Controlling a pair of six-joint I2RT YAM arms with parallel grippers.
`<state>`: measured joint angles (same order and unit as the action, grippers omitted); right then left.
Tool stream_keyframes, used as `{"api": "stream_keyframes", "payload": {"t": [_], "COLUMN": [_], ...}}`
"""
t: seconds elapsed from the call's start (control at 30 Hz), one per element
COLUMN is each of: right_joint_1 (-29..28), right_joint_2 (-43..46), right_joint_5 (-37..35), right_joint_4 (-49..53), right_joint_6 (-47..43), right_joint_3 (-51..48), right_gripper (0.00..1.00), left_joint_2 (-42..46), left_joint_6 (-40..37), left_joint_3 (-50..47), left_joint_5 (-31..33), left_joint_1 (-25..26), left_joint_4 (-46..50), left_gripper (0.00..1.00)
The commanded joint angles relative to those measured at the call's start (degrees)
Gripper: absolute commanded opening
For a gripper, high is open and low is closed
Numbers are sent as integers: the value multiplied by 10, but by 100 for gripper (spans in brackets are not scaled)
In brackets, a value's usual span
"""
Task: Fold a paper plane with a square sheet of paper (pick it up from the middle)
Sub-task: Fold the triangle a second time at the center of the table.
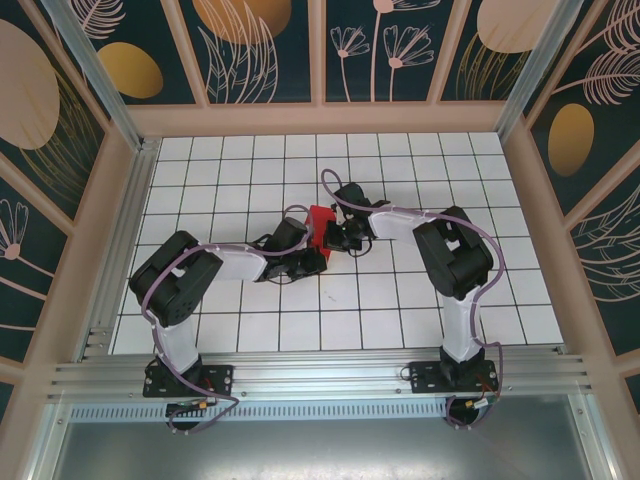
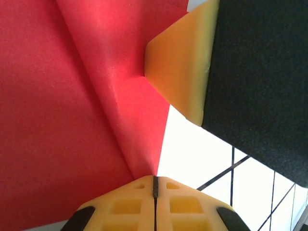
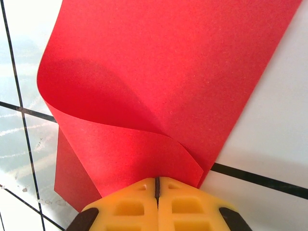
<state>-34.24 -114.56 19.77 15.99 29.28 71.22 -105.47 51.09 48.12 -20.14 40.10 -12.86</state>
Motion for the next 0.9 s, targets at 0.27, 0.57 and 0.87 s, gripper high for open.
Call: {"api": "stream_keyframes", "payload": {"t": [0.27,0.57,0.87], "right_joint_1": [-5,-4,-2], "right_joint_2": [-43,-43,-44], "right_joint_5": [-27,-16,-3], "right_joint_4": [21,15,11], "right_joint_6": [3,0,-4], "right_joint_3": [-8,-8,-6], "right_gripper": [7,4,0], "left_joint_2": [69,45,-3], "left_joint_6": [35,54,62], "left_joint_3": [-13,10,41], "left_joint_5": [18,40,39], "left_joint_1": [-18,-48,-50], "left_joint_4": [4,-15,-29], "left_gripper": [10,8,6]}}
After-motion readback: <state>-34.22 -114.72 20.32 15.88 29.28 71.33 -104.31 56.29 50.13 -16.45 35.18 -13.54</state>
